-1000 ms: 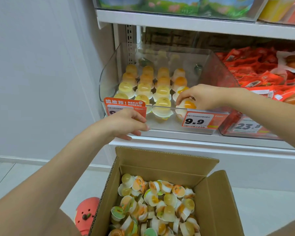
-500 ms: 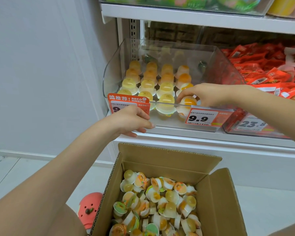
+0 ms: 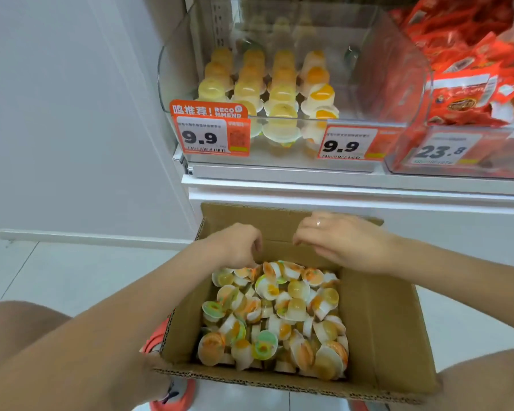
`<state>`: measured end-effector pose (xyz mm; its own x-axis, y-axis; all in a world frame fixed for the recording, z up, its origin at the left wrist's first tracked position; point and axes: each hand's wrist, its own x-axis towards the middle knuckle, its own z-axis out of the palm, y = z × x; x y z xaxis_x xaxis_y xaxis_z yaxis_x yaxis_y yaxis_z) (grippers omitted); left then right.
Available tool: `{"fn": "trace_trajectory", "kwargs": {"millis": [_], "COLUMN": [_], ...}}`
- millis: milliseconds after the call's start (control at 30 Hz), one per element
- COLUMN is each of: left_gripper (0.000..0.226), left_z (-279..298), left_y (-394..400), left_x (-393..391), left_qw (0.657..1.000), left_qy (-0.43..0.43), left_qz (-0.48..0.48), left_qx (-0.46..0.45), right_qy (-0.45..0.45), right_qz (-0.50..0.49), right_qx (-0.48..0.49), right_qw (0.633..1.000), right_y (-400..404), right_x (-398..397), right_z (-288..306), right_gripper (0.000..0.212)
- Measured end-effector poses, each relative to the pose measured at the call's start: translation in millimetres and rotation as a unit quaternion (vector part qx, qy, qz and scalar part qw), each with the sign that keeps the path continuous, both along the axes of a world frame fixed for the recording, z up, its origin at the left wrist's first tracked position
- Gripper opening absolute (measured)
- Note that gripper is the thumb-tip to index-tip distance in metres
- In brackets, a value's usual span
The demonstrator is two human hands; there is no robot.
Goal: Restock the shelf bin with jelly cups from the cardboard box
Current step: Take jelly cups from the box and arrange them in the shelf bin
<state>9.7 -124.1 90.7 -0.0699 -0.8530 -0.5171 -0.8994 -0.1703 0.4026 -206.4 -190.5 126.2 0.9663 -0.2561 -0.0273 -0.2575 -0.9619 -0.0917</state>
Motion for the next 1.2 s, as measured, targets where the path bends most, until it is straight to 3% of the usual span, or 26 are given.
{"fn": "trace_trajectory", "kwargs": {"millis": [133, 233, 333, 433, 533, 567, 633, 700, 800, 933, 1200], "left_gripper": [0.031, 0.036, 0.041, 0.034, 0.033, 0.033, 0.041, 0.057, 0.037, 0.034, 0.054], "left_z": [-77, -125, -158, -177, -187, -190, -194, -203, -215, -218, -217], "left_y": [12, 27, 33, 33, 32, 31, 27, 16, -3, -12, -24], "left_x": [-8, -15, -14, -4, 5, 7, 10, 14, 5, -9, -7], "left_qw": [0.991, 0.952, 0.944, 0.986, 0.985, 0.982, 0.976, 0.948, 0.903, 0.902, 0.952], "left_qy": [-0.104, -0.24, -0.246, -0.159, -0.124, -0.134, -0.192, -0.291, -0.384, -0.389, -0.293], "left_qz": [-0.051, -0.173, -0.212, -0.054, 0.119, 0.134, 0.091, -0.045, -0.125, -0.108, -0.053], "left_qx": [0.068, 0.085, 0.059, 0.022, -0.003, -0.005, -0.043, -0.122, -0.145, -0.153, -0.074], "right_qy": [0.185, 0.224, 0.165, 0.131, 0.14, 0.131, 0.105, 0.073, -0.013, -0.106, -0.141], "right_qz": [-0.05, -0.18, -0.263, -0.249, -0.248, -0.257, -0.275, -0.29, -0.32, -0.35, -0.388], "right_qx": [0.078, 0.174, 0.208, 0.199, 0.206, 0.208, 0.208, 0.228, 0.264, 0.286, 0.316], "right_qw": [0.978, 0.942, 0.928, 0.939, 0.936, 0.935, 0.933, 0.927, 0.91, 0.886, 0.854], "right_y": [6, 8, 9, 3, -5, -6, -7, -7, 0, 12, 22], "right_x": [7, 13, 27, 44, 58, 62, 65, 63, 50, 37, 36], "right_z": [-85, -144, -185, -207, -235, -242, -252, -256, -257, -252, -246], "right_gripper": [0.034, 0.042, 0.057, 0.078, 0.079, 0.075, 0.065, 0.06, 0.057, 0.051, 0.053]}}
